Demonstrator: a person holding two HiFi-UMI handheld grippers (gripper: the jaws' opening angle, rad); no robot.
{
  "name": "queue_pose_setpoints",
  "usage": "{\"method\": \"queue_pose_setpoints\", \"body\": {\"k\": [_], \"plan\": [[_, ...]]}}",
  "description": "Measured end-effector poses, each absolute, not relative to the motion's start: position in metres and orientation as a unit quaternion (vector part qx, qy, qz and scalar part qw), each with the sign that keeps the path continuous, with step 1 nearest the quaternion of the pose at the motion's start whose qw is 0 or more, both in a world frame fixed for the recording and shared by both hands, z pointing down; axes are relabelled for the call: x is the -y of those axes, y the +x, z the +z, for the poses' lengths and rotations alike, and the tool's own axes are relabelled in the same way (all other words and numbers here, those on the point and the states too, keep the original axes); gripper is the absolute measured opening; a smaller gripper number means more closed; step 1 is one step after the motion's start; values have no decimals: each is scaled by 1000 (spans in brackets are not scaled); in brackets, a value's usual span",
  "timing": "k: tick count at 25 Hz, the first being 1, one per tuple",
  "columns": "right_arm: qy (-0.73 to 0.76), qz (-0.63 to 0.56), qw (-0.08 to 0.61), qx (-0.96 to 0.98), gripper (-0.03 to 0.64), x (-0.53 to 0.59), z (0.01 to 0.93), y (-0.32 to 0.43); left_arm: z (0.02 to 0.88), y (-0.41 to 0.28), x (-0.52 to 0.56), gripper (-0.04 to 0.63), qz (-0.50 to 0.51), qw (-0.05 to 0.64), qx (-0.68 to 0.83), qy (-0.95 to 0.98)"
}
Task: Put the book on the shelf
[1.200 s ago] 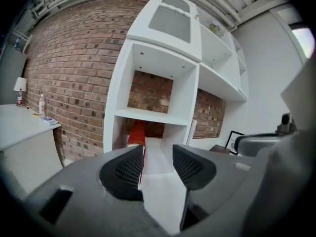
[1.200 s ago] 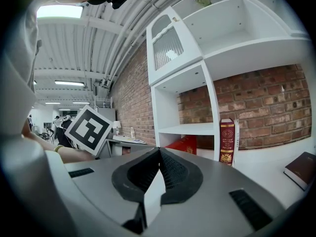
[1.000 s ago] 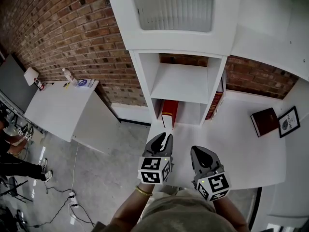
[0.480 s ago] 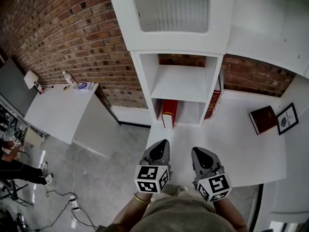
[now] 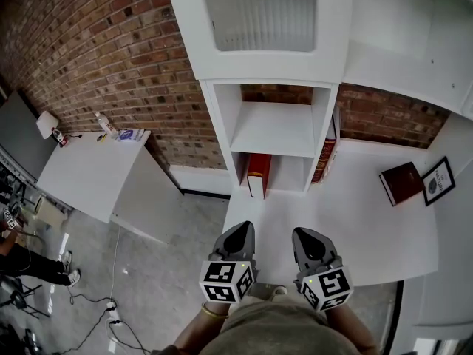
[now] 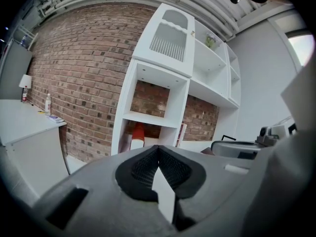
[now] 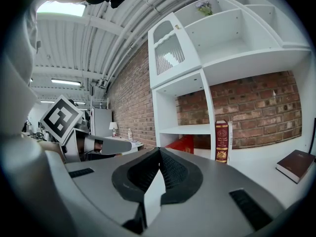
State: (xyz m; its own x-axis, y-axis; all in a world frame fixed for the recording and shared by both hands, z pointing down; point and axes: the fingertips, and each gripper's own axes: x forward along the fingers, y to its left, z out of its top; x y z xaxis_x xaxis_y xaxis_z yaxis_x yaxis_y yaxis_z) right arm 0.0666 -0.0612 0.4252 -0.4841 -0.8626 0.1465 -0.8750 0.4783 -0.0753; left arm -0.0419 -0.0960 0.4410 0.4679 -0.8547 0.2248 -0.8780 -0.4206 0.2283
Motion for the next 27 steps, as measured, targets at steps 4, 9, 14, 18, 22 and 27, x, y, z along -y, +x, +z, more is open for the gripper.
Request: {"method": "queue_pose_setpoints", "body": {"k": [4, 9, 14, 18, 22, 27], "plan": [[512, 56, 51, 856, 6, 64, 424, 69, 443, -43, 95, 9, 34, 163, 515, 841], [513, 55, 49, 855, 6, 66, 425, 70, 442, -43, 98, 9, 32, 162, 516, 840], [509, 54, 46, 858, 6, 67, 427, 69, 445, -42, 99, 9, 34, 167, 516, 840], [507, 54, 46, 859, 6, 69, 427, 67, 446, -42, 100, 9, 34, 169, 516, 839], [508, 55, 46, 858, 6, 70, 426, 67, 445, -43, 103, 9, 35, 169, 516, 839], [506, 54, 46, 860, 6, 71, 427, 68, 448, -41, 104, 9, 36, 172, 515, 839]]}}
